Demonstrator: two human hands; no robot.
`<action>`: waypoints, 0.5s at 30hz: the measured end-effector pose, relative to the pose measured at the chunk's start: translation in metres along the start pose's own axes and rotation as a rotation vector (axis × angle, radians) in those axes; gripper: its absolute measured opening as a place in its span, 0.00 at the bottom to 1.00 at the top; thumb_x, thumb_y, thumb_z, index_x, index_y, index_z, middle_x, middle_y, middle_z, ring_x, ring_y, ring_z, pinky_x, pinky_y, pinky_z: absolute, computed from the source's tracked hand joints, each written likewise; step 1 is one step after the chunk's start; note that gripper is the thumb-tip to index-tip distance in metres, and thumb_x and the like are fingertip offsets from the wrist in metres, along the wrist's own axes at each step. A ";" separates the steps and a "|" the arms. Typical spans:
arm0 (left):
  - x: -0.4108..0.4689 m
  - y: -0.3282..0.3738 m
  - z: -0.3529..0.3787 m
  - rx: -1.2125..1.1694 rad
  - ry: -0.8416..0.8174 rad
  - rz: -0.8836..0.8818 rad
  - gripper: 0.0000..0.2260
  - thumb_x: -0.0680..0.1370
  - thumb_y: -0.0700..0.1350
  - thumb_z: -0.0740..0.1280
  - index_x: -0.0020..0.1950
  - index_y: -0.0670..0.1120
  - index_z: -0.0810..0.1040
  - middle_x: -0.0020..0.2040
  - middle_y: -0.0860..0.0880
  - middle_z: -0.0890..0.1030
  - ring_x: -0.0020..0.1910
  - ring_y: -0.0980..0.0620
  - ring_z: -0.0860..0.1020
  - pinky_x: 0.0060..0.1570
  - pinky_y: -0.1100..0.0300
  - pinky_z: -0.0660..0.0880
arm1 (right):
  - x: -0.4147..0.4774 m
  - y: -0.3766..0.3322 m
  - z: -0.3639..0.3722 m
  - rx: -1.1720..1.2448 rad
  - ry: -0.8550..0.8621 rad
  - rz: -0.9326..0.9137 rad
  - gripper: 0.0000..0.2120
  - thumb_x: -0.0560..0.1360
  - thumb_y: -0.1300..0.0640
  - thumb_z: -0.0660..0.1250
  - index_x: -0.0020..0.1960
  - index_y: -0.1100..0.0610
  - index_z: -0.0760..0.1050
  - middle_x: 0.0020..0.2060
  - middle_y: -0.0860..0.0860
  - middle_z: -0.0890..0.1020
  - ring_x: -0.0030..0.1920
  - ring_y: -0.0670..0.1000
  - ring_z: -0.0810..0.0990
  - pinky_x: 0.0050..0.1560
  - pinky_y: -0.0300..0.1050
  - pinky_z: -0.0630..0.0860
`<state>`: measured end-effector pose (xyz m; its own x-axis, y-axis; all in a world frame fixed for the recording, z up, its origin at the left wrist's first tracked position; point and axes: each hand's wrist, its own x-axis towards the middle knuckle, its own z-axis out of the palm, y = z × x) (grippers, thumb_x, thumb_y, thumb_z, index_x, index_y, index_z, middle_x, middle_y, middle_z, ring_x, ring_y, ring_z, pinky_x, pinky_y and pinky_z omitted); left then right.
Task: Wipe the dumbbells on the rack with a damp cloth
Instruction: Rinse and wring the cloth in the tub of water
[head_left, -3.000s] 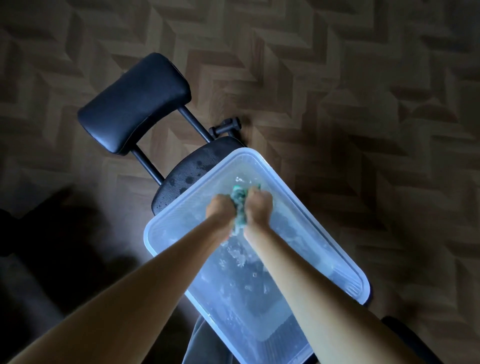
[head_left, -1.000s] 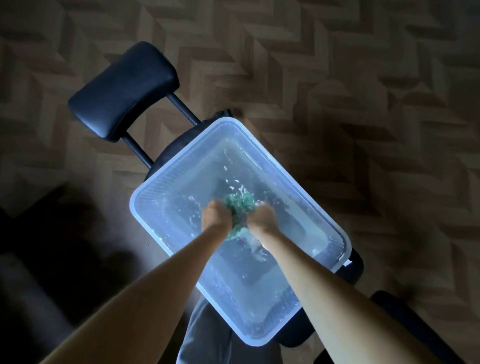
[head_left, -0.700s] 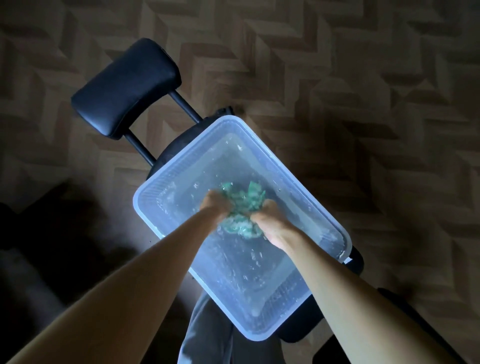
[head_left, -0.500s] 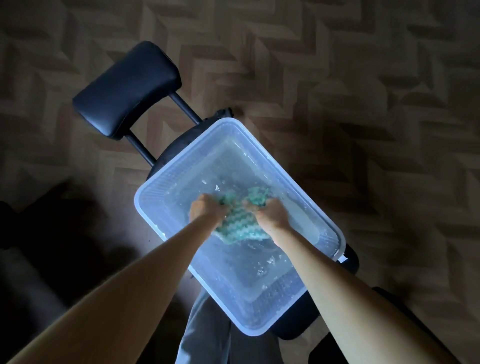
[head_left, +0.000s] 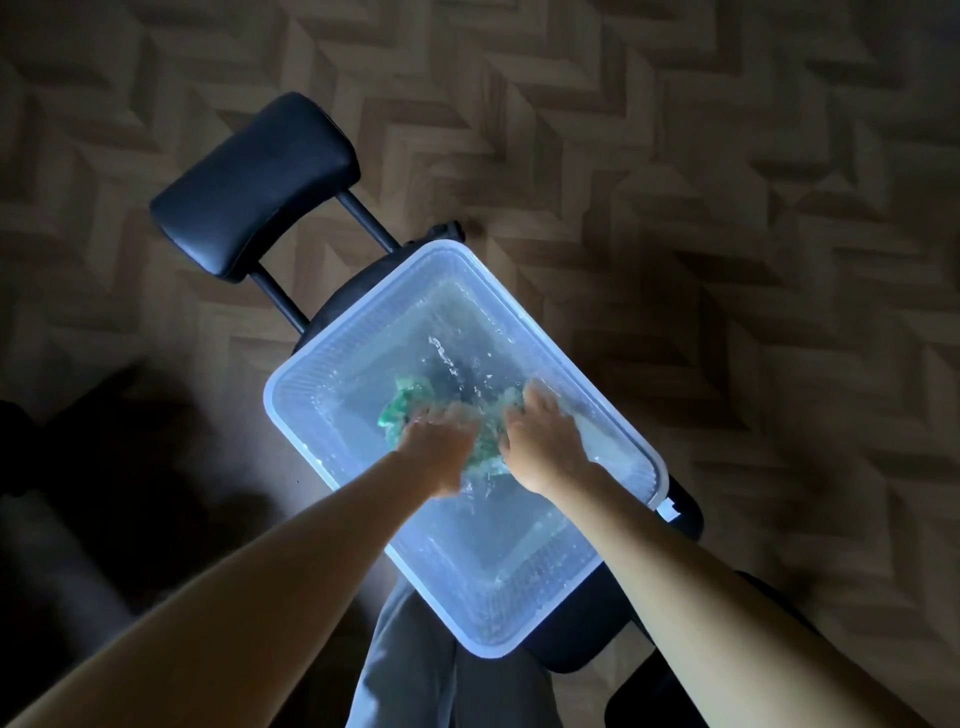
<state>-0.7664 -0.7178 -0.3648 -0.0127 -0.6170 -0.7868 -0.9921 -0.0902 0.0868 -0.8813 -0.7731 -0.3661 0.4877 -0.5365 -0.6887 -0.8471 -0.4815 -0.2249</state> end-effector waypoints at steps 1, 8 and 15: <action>0.003 0.002 0.002 -0.068 0.062 -0.053 0.25 0.76 0.39 0.64 0.72 0.43 0.61 0.69 0.42 0.66 0.68 0.42 0.66 0.67 0.53 0.63 | 0.002 0.002 0.000 0.003 -0.023 0.004 0.14 0.81 0.57 0.54 0.63 0.62 0.69 0.73 0.60 0.57 0.74 0.59 0.54 0.69 0.54 0.61; -0.014 0.005 -0.039 -0.691 0.341 -0.172 0.07 0.72 0.36 0.60 0.35 0.45 0.67 0.42 0.42 0.77 0.46 0.44 0.74 0.43 0.61 0.68 | 0.003 0.002 -0.015 0.692 0.039 0.231 0.14 0.74 0.69 0.53 0.35 0.55 0.67 0.37 0.53 0.76 0.46 0.53 0.74 0.36 0.38 0.70; -0.062 0.001 -0.089 -1.331 0.204 -0.002 0.10 0.65 0.34 0.67 0.41 0.44 0.70 0.34 0.48 0.72 0.34 0.52 0.70 0.31 0.70 0.67 | -0.018 -0.022 -0.051 1.611 -0.328 0.482 0.18 0.79 0.44 0.51 0.58 0.54 0.71 0.55 0.57 0.75 0.59 0.62 0.75 0.56 0.60 0.72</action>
<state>-0.7556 -0.7489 -0.2612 0.1225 -0.7097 -0.6938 -0.1172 -0.7045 0.6999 -0.8607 -0.7880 -0.3133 0.2574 -0.1601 -0.9529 -0.3342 0.9106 -0.2433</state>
